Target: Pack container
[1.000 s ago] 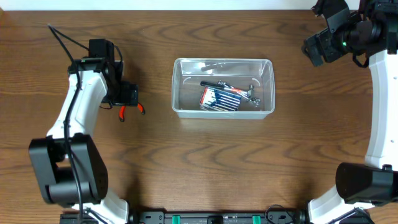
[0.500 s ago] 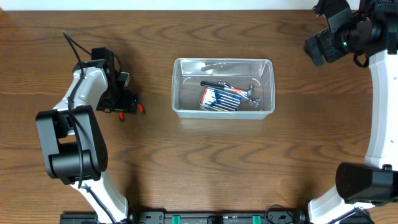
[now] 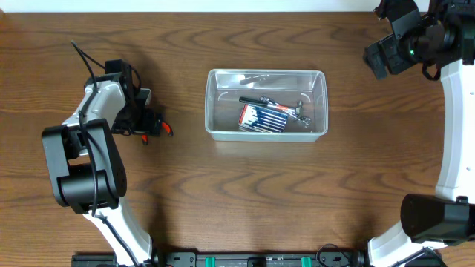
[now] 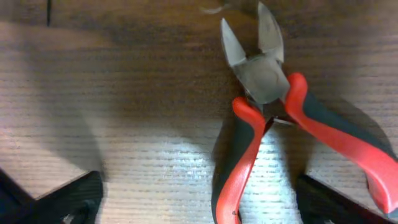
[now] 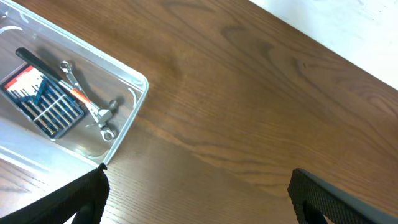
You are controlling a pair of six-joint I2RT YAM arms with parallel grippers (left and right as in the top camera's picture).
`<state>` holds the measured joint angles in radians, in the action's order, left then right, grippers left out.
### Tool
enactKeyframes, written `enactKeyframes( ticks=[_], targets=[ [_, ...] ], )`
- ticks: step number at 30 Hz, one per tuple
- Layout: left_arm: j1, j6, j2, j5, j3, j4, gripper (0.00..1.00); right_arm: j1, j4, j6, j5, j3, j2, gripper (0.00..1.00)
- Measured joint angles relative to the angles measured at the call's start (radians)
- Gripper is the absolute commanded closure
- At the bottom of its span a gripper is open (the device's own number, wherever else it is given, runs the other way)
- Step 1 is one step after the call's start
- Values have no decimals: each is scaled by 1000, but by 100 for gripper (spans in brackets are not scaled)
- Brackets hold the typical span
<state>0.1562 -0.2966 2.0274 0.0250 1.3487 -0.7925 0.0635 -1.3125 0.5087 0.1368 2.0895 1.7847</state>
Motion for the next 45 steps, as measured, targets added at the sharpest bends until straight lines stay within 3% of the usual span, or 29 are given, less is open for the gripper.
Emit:
enactKeyframes(
  ticks=[2, 9, 19, 28, 35, 39, 45],
  targets=[
    [0, -6, 0, 0, 0, 12, 23, 0, 0, 0, 0, 0, 0, 6],
    [0, -17, 0, -1, 0, 35, 64, 0, -2, 0, 0, 0, 0, 7],
    [0, -18, 2, -2, 0, 43, 94, 0, -3, -3, 0, 0, 0, 7],
    [0, 6, 2, -2, 2, 34, 94, 0, -3, -3, 0, 0, 0, 7],
    [-37, 38, -29, -8, 108, -167, 94, 6, 28, -23, -2, 0, 0, 8],
    [-148, 26, -163, -10, 259, -277, 94, 43, 63, -93, -2, 0, 0, 4],
    [-405, -93, -379, -4, 384, -247, 94, 128, 54, -160, -4, 0, 0, 3]
  ],
)
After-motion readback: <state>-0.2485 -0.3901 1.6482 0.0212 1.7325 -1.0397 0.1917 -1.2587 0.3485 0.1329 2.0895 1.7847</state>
